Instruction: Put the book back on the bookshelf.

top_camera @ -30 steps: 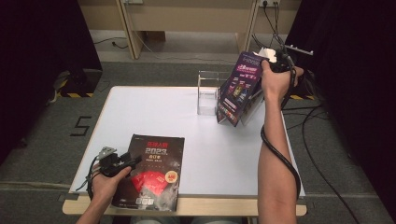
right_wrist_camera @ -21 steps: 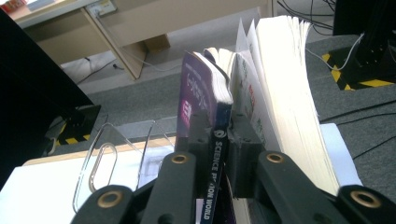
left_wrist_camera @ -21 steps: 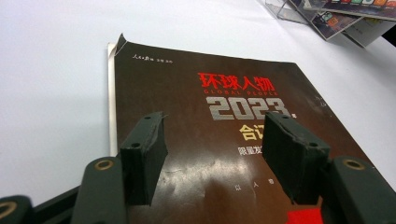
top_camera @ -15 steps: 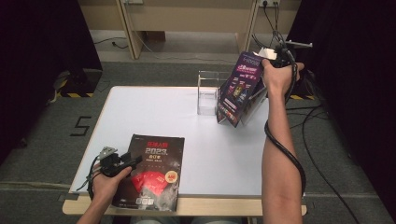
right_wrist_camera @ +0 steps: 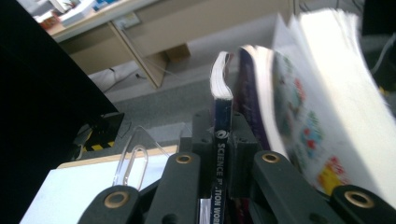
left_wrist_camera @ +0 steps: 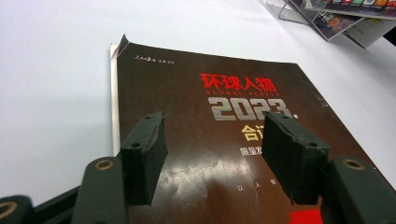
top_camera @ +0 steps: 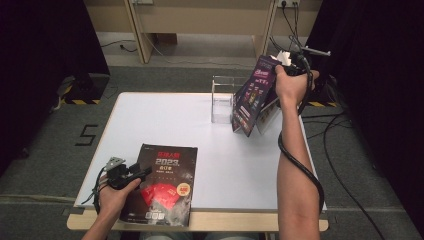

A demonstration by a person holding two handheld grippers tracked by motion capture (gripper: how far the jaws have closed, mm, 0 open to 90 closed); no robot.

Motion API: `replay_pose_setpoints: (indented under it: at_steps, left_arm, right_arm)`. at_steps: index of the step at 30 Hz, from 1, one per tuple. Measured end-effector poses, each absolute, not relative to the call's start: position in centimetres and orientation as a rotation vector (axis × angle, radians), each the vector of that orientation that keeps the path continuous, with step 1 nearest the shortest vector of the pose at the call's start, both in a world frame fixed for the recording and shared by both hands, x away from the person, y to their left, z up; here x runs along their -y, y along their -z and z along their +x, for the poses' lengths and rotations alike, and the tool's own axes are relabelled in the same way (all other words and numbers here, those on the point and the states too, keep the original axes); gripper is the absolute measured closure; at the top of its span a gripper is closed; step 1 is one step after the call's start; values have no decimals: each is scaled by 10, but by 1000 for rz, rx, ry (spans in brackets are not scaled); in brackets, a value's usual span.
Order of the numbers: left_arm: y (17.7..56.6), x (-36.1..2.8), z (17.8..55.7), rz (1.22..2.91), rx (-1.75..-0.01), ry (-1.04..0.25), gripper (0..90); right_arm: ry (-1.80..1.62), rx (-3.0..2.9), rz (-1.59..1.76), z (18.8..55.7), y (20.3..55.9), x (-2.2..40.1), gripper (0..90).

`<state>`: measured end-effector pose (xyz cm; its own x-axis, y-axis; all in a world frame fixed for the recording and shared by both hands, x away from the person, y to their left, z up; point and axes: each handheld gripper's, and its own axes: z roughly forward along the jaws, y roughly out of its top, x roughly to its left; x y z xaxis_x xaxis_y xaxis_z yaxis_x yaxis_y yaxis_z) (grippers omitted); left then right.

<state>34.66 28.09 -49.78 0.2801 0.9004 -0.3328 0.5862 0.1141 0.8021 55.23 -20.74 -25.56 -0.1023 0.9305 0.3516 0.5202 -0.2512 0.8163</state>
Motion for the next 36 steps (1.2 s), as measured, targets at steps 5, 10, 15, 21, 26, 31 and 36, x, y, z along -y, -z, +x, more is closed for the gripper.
replay_pose_setpoints:
  at_steps: [5, 10, 15, 21, 26, 31, 36]
  left_arm:
    - [498, -282, 347, 1574, -1412, -405, 390]
    - [498, -283, 347, 1574, -1414, -404, 390]
    - [497, -281, 346, 1577, -1404, -404, 390]
    - [498, -283, 347, 1575, -1410, -401, 390]
    - [499, -283, 347, 1572, -1415, -400, 390]
    - [498, -283, 347, 1572, -1411, -400, 390]
    - [498, -283, 347, 1568, -1412, -401, 390]
  right_arm:
    - [-1358, -1586, 1642, 549, 251, 188, 847]
    - [-1396, -1507, 1527, 544, 234, 176, 846]
    - [-1452, -1403, 1457, 545, 240, 169, 846]
    - [-1473, -1394, 1437, 552, 263, 162, 846]
    - [-1483, -1406, 1426, 555, 271, 157, 846]
    - [-1492, -1371, 1395, 555, 274, 157, 845]
    - [-1421, -1395, 1458, 551, 296, 162, 836]
